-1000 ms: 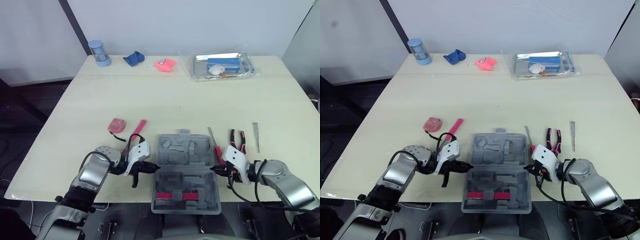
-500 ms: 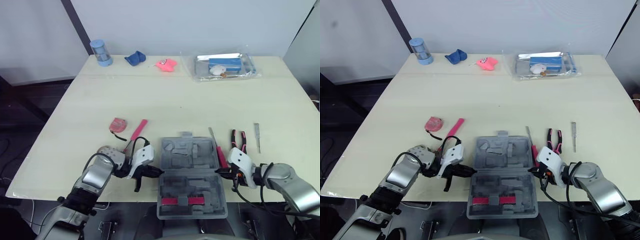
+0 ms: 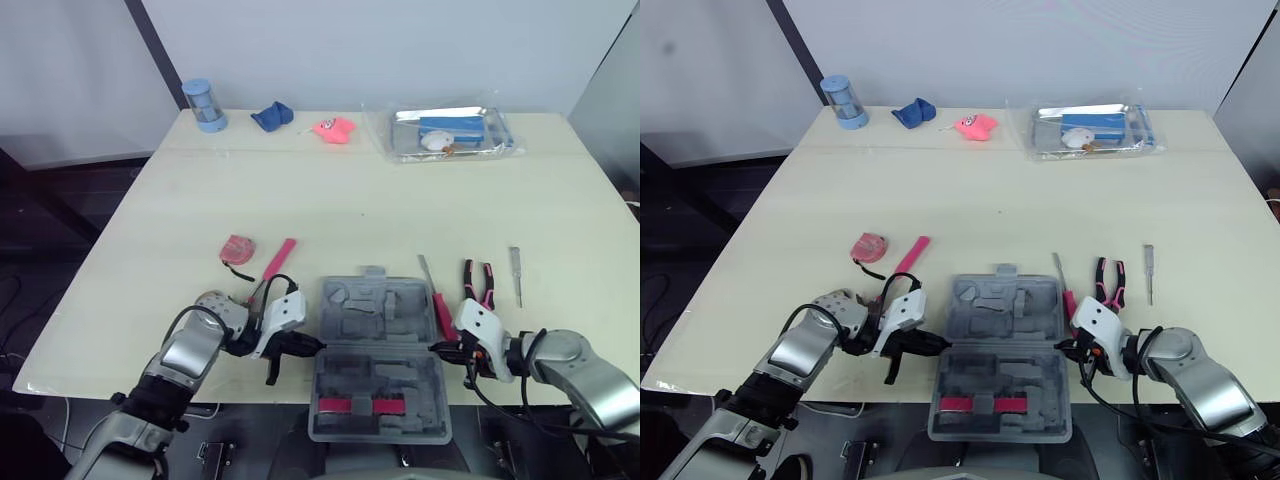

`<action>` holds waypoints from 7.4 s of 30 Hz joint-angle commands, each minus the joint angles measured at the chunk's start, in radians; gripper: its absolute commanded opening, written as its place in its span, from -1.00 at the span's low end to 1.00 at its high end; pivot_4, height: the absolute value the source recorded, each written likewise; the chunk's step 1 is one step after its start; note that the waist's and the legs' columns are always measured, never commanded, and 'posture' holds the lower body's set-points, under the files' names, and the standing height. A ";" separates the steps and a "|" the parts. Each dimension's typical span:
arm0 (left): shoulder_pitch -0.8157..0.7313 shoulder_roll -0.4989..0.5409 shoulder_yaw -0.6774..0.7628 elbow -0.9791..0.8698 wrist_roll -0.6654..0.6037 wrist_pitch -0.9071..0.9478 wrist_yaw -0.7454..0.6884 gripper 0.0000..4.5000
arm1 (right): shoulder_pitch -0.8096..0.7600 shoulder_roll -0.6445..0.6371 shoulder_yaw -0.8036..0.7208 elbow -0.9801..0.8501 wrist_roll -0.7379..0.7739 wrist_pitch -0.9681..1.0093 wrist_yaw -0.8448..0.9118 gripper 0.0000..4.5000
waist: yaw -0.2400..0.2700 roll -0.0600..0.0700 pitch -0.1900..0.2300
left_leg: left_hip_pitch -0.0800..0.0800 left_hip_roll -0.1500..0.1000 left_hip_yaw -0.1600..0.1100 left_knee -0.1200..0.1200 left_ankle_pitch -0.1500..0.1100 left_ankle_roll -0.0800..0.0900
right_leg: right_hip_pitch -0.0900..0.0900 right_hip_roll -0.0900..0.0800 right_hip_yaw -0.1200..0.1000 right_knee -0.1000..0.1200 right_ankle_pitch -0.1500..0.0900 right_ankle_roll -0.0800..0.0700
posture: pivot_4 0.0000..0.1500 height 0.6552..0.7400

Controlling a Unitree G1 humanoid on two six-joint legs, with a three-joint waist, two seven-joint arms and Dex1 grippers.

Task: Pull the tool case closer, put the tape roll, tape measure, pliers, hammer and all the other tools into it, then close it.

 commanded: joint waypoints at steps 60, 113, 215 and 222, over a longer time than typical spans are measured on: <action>0.139 0.078 0.249 -0.143 -0.241 -0.064 0.065 -0.97 | 0.220 0.039 -0.385 0.068 0.179 -0.357 0.069 -1.00 | 0.003 0.000 0.000 | 0.000 0.001 0.001 0.000 0.000 0.000 | 0.000 0.000 0.000 -0.001 0.000 0.000 | 1.00 1.00; 0.405 0.458 0.598 0.043 -0.139 -0.255 0.090 1.00 | 0.156 0.034 -0.518 0.040 0.459 -0.451 0.251 0.95 | 0.001 0.000 0.001 | 0.015 0.003 0.011 -0.007 -0.001 0.000 | 0.010 0.000 0.009 -0.004 -0.001 0.000 | 1.00 1.00; -0.331 0.478 -0.025 -0.123 0.391 -0.021 -0.203 -0.97 | -0.069 0.004 -0.345 0.229 0.367 -0.641 0.539 1.00 | 0.001 0.004 0.005 | 0.012 0.003 0.010 -0.004 0.000 0.000 | 0.009 0.001 0.008 -0.001 0.000 0.000 | 1.00 1.00; -0.453 0.349 -0.103 -0.246 0.354 0.121 -0.253 -0.97 | -0.052 -0.026 -0.389 0.262 0.373 -0.639 0.546 1.00 | -0.005 0.002 0.006 | 0.012 0.003 0.010 -0.003 0.000 0.000 | 0.009 0.002 0.008 -0.001 0.000 0.000 | 1.00 1.00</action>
